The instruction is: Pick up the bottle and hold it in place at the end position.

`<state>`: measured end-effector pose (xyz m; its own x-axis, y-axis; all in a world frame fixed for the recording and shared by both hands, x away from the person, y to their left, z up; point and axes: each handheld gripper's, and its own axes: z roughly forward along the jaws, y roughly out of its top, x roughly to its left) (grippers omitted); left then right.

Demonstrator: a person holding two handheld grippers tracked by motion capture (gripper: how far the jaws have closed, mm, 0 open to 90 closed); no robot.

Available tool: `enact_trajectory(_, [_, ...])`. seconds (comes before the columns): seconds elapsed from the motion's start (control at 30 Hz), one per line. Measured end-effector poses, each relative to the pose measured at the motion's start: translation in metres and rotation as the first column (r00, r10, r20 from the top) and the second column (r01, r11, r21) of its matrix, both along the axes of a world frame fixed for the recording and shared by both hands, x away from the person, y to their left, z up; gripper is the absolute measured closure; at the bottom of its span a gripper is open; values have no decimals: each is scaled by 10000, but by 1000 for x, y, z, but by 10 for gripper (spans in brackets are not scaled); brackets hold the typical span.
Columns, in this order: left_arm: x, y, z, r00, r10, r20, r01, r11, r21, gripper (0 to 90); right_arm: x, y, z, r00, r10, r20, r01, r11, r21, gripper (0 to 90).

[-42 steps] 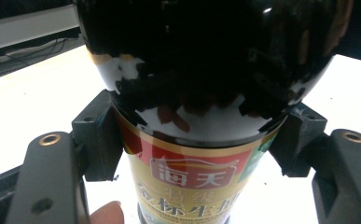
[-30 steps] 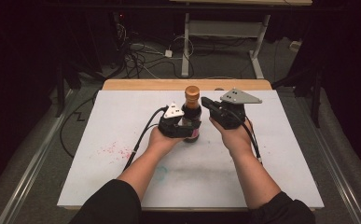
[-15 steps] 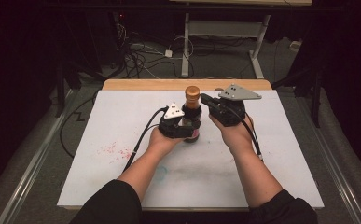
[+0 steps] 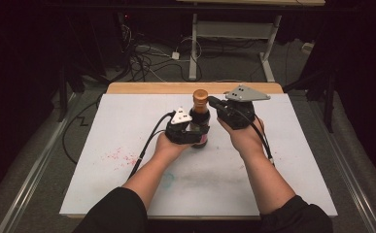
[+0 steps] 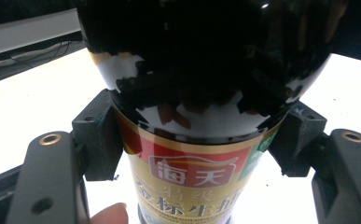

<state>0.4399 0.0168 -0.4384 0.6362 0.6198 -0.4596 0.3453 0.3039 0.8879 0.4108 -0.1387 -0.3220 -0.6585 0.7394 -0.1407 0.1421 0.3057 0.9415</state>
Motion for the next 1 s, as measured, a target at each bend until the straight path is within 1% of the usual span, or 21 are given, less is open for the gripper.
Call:
enact_trajectory(0.07, [0, 0, 0, 10000, -5, 8, 5, 10000, 18, 285, 0, 1, 1, 10000, -9, 29, 9, 10000, -93, 900])
enact_trajectory(0.1, [-1, 5, -1, 9988, -488, 109, 477, 9954, 836, 286, 0, 1, 3, 10000, -2, 4, 2, 9999, -147, 900])
enact_trajectory(0.13, [0, 0, 0, 10000, 15, 16, -15, 10000, 39, 286, 0, 1, 3, 10000, -20, -5, 20, 9997, -226, 900])
enact_trajectory(0.33, [-1, -1, 0, 10000, 34, 41, -34, 9999, 102, 289, 0, 2, 5, 10000, -40, -54, 38, 9994, -339, 900])
enact_trajectory(0.37, [-1, 5, -1, 9991, -401, 131, 386, 9946, 965, 289, 0, 2, 5, 10000, -38, -66, 36, 9994, -355, 900])
enact_trajectory(0.4, [-1, -1, 0, 10000, 69, 30, -70, 9998, 168, 290, 0, 2, 5, 10000, -9, -77, 6, 9994, -348, 900])
enact_trajectory(0.53, [-1, -1, 0, 9999, 105, 48, -106, 9997, 216, 291, 1, 2, 7, 9998, -10, -201, 1, 9990, -456, 900])
enact_trajectory(0.57, [-1, 5, -1, 9993, -330, 146, 313, 9941, 1043, 292, 1, 3, 8, 9997, -16, -253, 4, 9988, -492, 900])
enact_trajectory(0.6, [-1, 6, -1, 9992, -364, 150, 343, 9921, 1203, 292, 1, 3, 9, 9996, -26, -274, 11, 9986, -527, 900])
enact_trajectory(0.63, [-1, -1, 0, 9999, 131, 50, -132, 9997, 206, 292, 2, 3, 9, 9996, -28, -285, 12, 9985, -549, 900])
enact_trajectory(0.8, [-1, -3, 0, 9998, 207, 58, -208, 9996, 184, 294, 1, 4, 10, 9996, -98, -282, 81, 9982, -594, 900])
enact_trajectory(0.83, [-2, 1, -1, 9998, -126, 145, 113, 9963, 853, 295, 1, 4, 10, 9995, -121, -281, 104, 9981, -603, 900])
enact_trajectory(0.87, [-2, 2, -1, 9998, -122, 146, 107, 9953, 958, 295, 1, 5, 10, 9995, -136, -300, 118, 9982, -596, 900])
enact_trajectory(0.9, [-1, -3, 0, 9997, 247, 52, -249, 9994, 240, 295, 1, 5, 10, 9994, -145, -305, 126, 9982, -594, 900])
enact_trajectory(1.0, [-1, -3, 0, 9996, 268, 50, -269, 9993, 271, 296, 0, 6, 11, 9995, -173, -264, 155, 9978, -646, 900])
